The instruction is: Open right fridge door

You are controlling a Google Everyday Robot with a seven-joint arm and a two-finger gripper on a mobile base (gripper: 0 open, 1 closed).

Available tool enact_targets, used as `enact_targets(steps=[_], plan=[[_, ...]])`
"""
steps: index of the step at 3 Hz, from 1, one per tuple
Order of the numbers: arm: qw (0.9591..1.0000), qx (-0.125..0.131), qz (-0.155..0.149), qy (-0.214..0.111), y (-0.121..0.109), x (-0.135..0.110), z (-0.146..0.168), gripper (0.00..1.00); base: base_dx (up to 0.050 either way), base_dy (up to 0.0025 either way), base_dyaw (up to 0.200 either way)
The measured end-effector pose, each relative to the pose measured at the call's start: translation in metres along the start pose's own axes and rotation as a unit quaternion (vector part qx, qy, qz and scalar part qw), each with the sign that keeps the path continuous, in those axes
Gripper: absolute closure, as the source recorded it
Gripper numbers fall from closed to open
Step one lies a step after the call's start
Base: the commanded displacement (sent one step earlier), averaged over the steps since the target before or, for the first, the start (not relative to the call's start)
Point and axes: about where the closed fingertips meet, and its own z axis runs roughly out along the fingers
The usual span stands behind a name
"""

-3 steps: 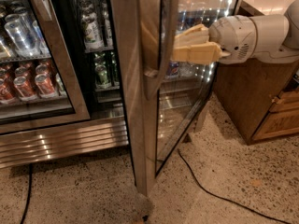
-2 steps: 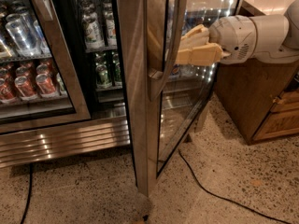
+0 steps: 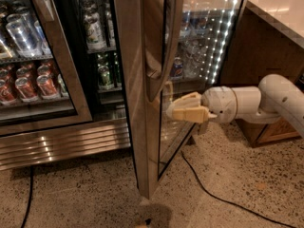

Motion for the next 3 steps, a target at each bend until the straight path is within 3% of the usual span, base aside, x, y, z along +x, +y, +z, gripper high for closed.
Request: enact_targets(steps=[1,2,3], plan=[[0.9988,0.003,0.049,0.003,-0.009,0.075,0.004,1.0,0.0,0.0,0.0],[0.9988,-0.036,0.023,-0.023,0.052,0.065,0.012,1.0,0.0,0.0,0.0],[0.996,-0.066,-0.054,-0.025,0.143,0.008,0.026,1.0,0.0,0.0,0.0]])
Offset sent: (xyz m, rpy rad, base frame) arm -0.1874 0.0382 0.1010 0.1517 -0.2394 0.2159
